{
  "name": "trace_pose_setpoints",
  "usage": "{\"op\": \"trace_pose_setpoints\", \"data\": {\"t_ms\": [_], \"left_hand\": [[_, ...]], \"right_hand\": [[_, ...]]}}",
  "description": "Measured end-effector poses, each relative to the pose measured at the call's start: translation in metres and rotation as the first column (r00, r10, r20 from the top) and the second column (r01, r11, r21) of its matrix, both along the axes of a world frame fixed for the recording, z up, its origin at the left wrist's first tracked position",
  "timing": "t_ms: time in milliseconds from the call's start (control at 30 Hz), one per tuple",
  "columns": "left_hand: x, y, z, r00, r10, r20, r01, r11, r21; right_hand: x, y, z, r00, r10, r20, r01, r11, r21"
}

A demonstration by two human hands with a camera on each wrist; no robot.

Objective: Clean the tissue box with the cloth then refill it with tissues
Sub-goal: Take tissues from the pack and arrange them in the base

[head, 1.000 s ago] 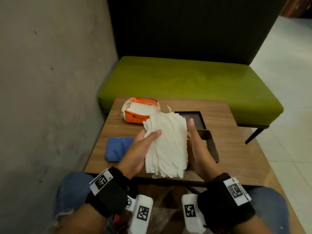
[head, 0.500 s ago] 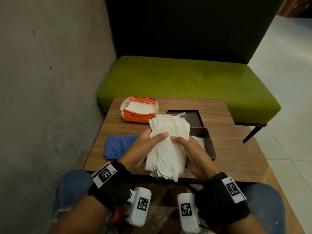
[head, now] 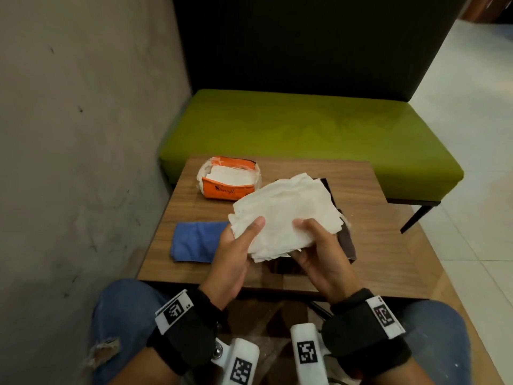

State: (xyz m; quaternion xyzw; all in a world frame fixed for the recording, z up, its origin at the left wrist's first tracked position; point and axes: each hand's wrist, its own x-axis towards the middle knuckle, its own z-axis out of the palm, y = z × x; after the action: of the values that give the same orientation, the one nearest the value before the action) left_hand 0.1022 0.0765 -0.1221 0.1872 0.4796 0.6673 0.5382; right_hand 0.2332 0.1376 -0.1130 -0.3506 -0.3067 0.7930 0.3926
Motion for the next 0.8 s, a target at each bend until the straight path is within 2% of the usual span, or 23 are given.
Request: {"op": "trace_pose_setpoints", "data": {"t_ms": [100,167,267,400,500,567,667,700,800], "left_hand": [[-0.012,0.0,-0.003,0.996,0.022,-0.091,-0.024,1.0,-0.018],[-0.013,0.0,-0.002,0.99,-0.018,-0.137,0.013,0.999,-0.041],[-0.004,0.003,-0.001,0.963,-0.079,-0.257,0.058,0.995,-0.086],[-0.004,0.014,0.001,0.957,-0.036,-0.288,0.014,0.997,-0.081],[0.005,0.021,0.001,0.927,-0.11,-0.36,0.07,0.99,-0.121],[0.008,0.029,-0.002,0.931,-0.126,-0.343,0.078,0.985,-0.152],[0.004,0.039,-0.004,0.969,-0.172,-0.175,0.143,0.975,-0.169],[0.002,0.042,-0.004,0.962,-0.208,-0.179,0.179,0.97,-0.165],[-0.001,0.054,-0.003,0.861,-0.26,-0.437,0.188,0.962,-0.2]], "right_hand": [[0.018,0.013,0.005,1.0,0.026,0.006,-0.026,0.999,0.025],[0.023,0.019,0.005,0.994,0.035,0.107,-0.044,0.996,0.084],[0.017,0.018,-0.002,0.947,-0.01,0.32,-0.051,0.982,0.181],[0.021,0.019,-0.005,0.927,-0.039,0.372,-0.036,0.981,0.193],[0.024,0.02,-0.004,0.887,-0.044,0.46,-0.068,0.972,0.225],[0.028,0.023,-0.004,0.864,-0.047,0.501,-0.07,0.974,0.213],[0.04,0.035,-0.001,0.842,-0.03,0.538,-0.074,0.983,0.17],[0.045,0.04,0.0,0.839,-0.027,0.543,-0.076,0.983,0.167],[0.057,0.054,0.001,0.812,-0.049,0.581,-0.076,0.979,0.19]]}}
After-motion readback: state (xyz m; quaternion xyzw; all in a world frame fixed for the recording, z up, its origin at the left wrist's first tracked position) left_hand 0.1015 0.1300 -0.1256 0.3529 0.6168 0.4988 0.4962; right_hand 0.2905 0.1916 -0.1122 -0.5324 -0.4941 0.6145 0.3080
